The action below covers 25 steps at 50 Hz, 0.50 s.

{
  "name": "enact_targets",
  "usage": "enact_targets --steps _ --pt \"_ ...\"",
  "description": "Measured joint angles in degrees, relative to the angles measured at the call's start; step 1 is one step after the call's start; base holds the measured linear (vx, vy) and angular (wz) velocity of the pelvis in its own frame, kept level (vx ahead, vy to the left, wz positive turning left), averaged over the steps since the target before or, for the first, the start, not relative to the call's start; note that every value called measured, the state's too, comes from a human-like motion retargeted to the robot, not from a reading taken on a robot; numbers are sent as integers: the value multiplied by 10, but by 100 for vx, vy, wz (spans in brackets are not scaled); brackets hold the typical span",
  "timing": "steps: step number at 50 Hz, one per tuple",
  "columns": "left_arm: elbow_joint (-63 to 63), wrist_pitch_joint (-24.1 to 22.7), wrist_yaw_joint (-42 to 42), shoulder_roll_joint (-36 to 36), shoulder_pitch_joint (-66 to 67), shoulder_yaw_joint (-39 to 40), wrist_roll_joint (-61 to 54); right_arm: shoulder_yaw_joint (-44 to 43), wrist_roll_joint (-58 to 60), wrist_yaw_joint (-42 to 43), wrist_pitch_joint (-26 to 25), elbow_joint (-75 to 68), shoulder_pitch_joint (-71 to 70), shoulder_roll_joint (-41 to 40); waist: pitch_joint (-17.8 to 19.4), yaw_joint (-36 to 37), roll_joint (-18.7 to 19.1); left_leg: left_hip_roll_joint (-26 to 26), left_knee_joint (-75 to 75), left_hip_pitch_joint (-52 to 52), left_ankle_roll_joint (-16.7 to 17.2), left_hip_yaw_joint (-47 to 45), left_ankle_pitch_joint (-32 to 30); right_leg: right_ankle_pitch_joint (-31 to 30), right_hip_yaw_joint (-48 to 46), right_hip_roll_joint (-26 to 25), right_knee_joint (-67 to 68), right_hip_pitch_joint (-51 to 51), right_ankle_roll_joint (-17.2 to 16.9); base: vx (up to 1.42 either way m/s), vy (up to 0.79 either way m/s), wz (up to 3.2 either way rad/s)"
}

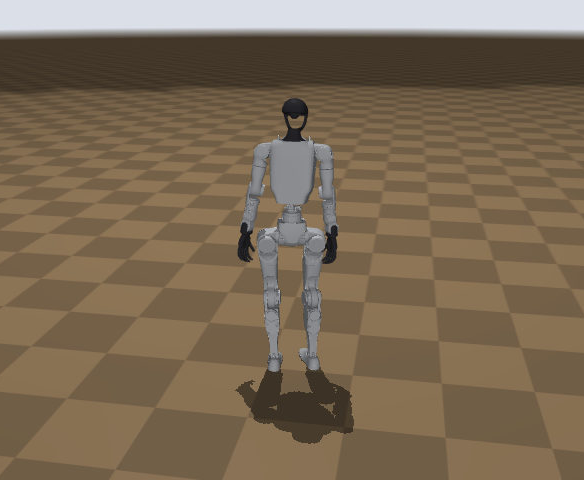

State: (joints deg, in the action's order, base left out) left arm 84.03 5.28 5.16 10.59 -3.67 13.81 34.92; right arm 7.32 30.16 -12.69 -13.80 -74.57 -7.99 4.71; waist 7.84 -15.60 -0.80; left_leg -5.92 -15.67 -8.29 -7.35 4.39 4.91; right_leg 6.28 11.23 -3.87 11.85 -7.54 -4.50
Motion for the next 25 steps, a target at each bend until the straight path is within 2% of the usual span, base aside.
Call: enact_targets --steps 2,4,8,12,15,17,21,25 --pt "-9 -6 -8 11 -10 4 -18 -5 -27 16 2 -9 2 -2 5 -17 -4 11 14 5 0 -38 -3 2 22 -3 -1 -14 -22 -12 15 -188" --pt "-22 -13 -15 24 -17 9 -39 -4 -52 21 10 -19 6 -2 10 -17 -11 21 22 10 -4 -78 -1 0 1 7 -2 -31 -25 -19 14 -247" --pt "-50 -19 -39 44 -21 27 -87 4 -69 9 15 -41 16 4 14 13 -27 41 36 27 -20 -184 12 26 -147 46 2 -58 15 -19 10 -306" --pt "-51 -28 -75 44 -10 59 -122 8 -41 11 5 -75 28 11 2 42 -45 50 48 52 -31 -290 28 49 -309 85 7 -50 -3 -9 4 -304" --pt "-28 -23 -77 33 1 74 -144 9 -11 19 -3 -106 36 16 -10 55 -46 60 58 75 -36 -359 41 55 -410 102 17 -26 1 -1 -6 -279" --pt "-12 -10 -60 23 8 75 -148 6 5 19 -7 -125 42 19 -19 58 -42 64 68 94 -36 -399 49 49 -433 100 18 -5 10 5 -8 -256" --pt "-5 18 -12 3 24 63 -121 -10 12 11 -15 -157 48 24 -28 45 -34 68 88 129 -30 -460 60 36 -417 80 19 30 29 5 -16 -212" --pt "-34 13 8 -13 37 32 -63 -34 -13 3 -15 -173 53 28 -32 32 -26 65 108 158 -15 -516 66 37 -438 67 13 68 36 6 -22 -181"
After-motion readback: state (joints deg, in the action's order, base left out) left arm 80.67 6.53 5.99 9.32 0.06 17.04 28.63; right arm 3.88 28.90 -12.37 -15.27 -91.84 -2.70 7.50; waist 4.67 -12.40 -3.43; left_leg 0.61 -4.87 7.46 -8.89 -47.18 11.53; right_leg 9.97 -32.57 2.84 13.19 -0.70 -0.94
